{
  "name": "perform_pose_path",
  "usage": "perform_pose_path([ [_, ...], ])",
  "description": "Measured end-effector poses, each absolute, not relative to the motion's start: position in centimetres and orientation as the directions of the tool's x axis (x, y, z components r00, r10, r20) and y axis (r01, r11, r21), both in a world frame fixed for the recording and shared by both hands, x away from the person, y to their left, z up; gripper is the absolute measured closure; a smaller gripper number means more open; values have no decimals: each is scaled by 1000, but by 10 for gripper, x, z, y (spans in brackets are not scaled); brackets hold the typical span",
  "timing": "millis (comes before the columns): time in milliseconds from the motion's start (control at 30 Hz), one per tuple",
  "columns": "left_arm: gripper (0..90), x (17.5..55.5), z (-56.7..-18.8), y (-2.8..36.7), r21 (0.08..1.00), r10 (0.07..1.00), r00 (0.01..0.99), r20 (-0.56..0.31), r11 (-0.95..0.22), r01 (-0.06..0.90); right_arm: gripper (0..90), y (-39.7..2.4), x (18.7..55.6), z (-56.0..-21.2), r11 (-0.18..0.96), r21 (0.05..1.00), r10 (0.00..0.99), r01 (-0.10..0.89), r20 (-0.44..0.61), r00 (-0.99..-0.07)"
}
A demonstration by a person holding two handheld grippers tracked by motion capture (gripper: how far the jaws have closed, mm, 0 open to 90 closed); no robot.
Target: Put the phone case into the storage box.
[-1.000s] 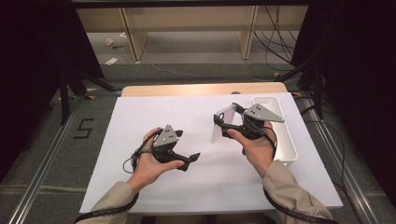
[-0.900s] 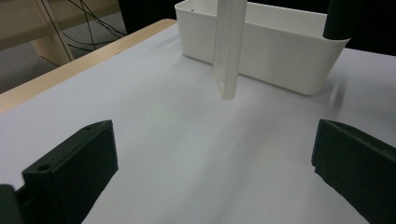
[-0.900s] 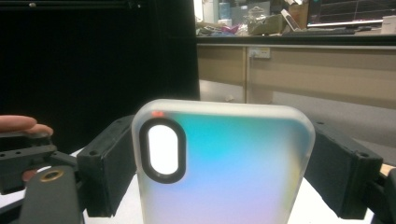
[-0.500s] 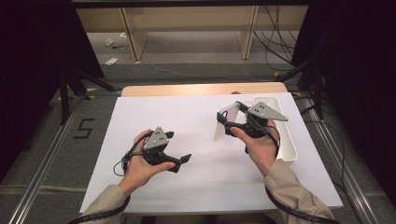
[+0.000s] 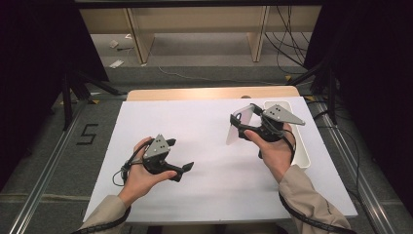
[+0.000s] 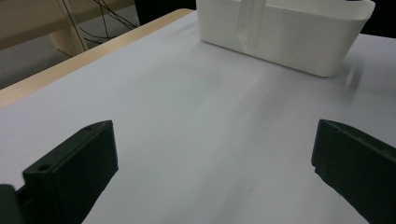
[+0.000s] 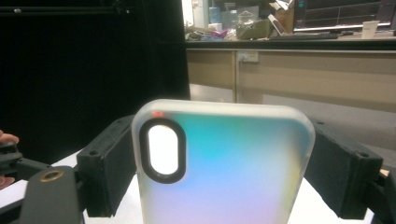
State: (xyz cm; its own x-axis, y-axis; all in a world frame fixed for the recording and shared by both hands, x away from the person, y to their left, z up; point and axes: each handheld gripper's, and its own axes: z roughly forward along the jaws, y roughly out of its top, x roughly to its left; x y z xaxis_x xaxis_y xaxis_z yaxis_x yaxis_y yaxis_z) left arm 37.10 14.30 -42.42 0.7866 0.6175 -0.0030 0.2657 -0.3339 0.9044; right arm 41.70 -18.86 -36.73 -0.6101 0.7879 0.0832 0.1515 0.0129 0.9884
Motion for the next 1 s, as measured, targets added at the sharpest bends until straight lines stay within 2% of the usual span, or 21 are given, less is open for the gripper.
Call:
perform_pose_path([
  [1000, 0, 371, -427, 150, 902, 635, 773, 5, -336, 271, 179, -221, 424, -355, -14, 991, 846, 133, 83, -527],
])
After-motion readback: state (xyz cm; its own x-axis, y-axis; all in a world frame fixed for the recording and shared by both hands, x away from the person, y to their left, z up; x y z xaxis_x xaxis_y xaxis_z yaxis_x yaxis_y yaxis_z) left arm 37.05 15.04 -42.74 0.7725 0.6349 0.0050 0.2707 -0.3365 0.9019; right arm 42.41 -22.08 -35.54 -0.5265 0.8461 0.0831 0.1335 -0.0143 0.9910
